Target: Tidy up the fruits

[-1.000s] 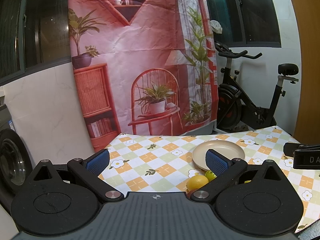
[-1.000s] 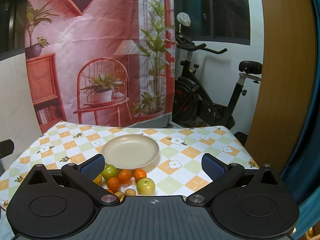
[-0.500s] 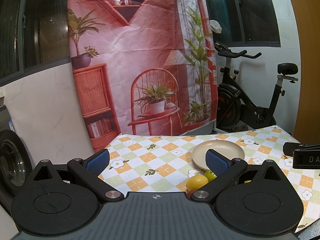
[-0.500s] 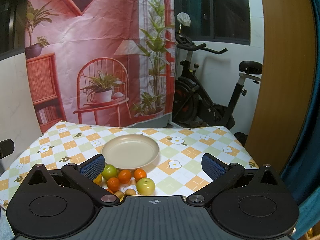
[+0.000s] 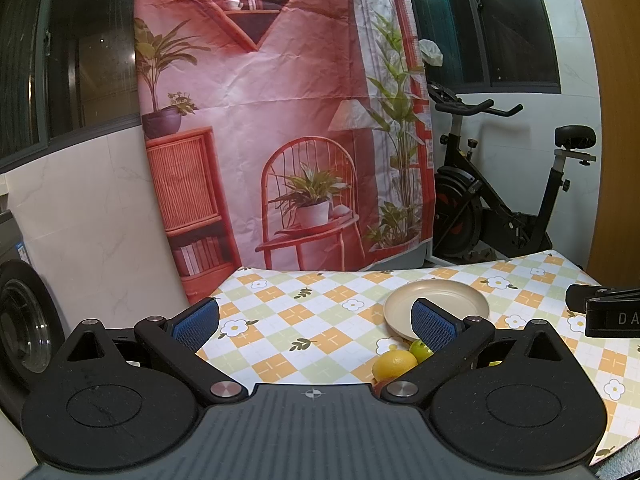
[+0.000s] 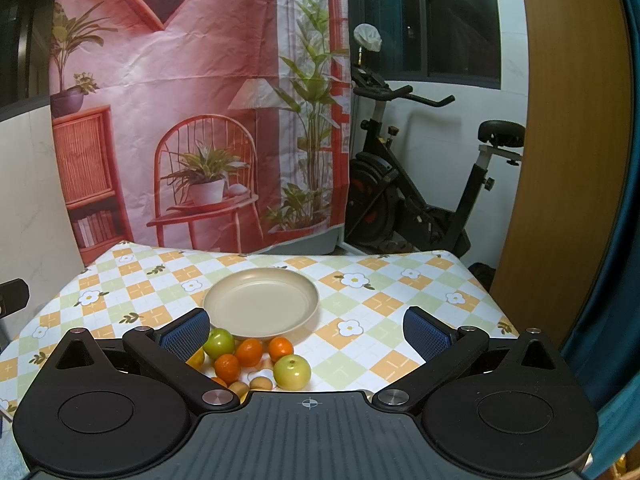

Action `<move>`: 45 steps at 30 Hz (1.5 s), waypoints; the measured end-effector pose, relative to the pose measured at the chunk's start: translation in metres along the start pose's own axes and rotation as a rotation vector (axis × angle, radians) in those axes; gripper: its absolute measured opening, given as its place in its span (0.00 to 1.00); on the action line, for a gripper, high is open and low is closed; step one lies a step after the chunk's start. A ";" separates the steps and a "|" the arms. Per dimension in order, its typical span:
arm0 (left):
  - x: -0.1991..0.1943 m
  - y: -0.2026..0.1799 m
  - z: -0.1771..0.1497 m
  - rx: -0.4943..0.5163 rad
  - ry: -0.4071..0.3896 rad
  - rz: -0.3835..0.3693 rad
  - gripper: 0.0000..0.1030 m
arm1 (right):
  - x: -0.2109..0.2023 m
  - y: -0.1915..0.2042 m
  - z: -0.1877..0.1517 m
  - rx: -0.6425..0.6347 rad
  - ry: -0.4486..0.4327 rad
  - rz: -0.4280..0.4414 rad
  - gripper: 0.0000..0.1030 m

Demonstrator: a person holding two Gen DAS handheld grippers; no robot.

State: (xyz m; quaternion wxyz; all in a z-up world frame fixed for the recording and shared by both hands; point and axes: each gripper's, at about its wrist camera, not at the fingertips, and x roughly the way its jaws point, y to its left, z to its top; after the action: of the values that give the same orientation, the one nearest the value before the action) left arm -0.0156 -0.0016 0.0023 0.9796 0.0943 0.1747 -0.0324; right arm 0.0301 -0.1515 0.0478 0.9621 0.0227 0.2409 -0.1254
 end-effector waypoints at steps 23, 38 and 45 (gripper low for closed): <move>0.047 0.004 -0.005 0.009 0.080 0.024 1.00 | 0.049 -0.015 0.002 -0.005 -0.045 0.098 1.00; 0.114 0.008 -0.030 0.002 0.194 -0.094 0.88 | 0.109 -0.018 -0.029 -0.004 -0.050 0.161 1.00; 0.138 0.010 -0.043 -0.014 0.252 -0.156 0.80 | 0.132 -0.001 -0.045 -0.073 0.080 0.189 1.00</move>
State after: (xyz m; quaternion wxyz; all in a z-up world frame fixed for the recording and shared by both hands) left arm 0.1000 0.0121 -0.0836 0.9450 0.0769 0.3034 -0.0951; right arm 0.1214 -0.1782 -0.0536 0.9594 0.0152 0.2804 -0.0242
